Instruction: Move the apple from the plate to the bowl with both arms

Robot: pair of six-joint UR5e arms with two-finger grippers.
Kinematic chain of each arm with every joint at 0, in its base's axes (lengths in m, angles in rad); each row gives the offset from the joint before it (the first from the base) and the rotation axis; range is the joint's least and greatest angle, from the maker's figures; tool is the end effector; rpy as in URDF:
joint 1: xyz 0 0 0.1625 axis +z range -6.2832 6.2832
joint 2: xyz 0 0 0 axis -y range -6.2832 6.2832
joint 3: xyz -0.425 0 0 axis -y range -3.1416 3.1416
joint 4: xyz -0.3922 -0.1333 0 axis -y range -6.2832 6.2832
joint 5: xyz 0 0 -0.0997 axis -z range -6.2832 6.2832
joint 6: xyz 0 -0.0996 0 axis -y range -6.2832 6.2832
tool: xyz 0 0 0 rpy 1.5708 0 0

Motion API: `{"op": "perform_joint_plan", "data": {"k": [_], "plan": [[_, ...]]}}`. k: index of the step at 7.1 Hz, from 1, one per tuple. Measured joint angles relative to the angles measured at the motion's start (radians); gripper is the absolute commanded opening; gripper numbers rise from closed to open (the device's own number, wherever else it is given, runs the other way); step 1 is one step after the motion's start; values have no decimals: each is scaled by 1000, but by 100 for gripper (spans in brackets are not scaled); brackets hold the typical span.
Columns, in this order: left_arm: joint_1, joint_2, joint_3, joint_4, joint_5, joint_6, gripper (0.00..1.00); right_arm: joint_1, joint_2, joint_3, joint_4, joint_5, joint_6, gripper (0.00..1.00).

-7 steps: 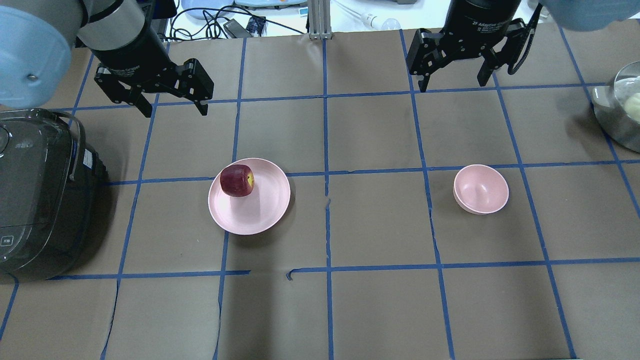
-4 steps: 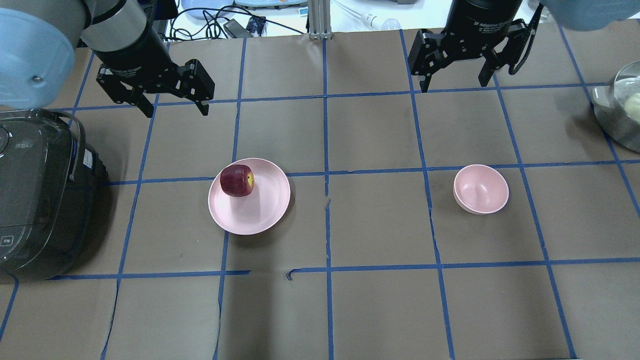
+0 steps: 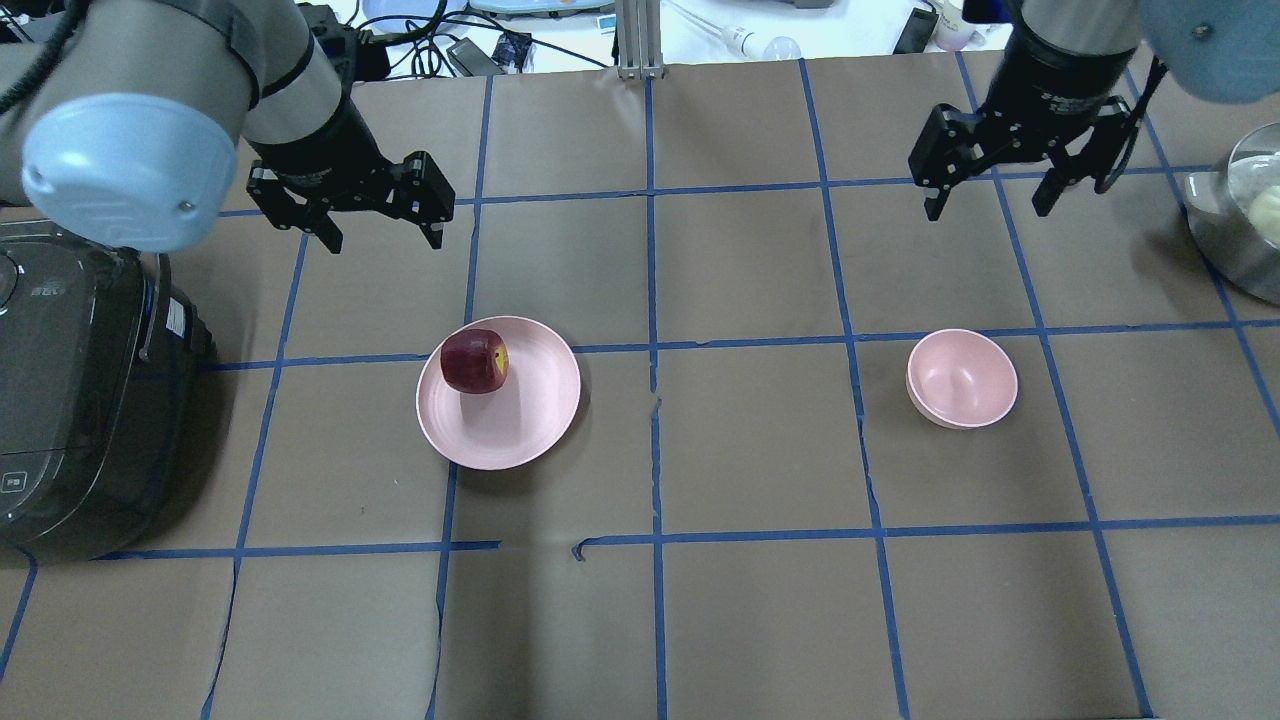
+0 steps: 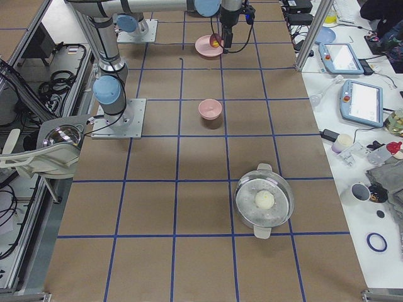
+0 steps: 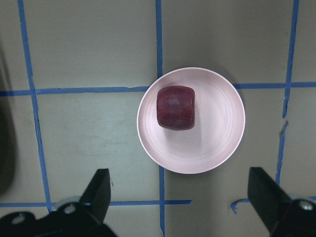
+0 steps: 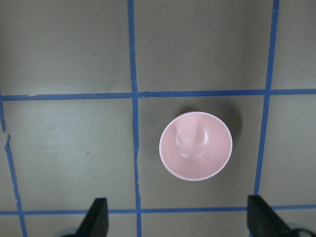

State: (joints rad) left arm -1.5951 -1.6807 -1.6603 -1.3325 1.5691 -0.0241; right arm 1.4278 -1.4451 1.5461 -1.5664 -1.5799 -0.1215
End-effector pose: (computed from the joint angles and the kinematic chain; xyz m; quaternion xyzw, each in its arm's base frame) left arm -0.1464 -0.5311 0.4116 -0.0001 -0.9998 0.0194 0.0013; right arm 0.0552 -0.5456 0.4351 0.0105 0.9985 0.0528 0.0024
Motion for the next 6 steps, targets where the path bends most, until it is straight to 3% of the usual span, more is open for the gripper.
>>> {"op": "perform_joint_plan", "data": {"k": [3, 4, 6], "plan": [[0, -76, -161, 249, -12, -22, 98, -148, 56, 260, -288, 4, -130, 98], [0, -105, -181, 271, -39, -32, 98, -170, 92, 317, -359, 8, -140, 89], [0, -158, -231, 334, -68, -42, 93, -182, 150, 397, -486, 7, -150, 3]]}}
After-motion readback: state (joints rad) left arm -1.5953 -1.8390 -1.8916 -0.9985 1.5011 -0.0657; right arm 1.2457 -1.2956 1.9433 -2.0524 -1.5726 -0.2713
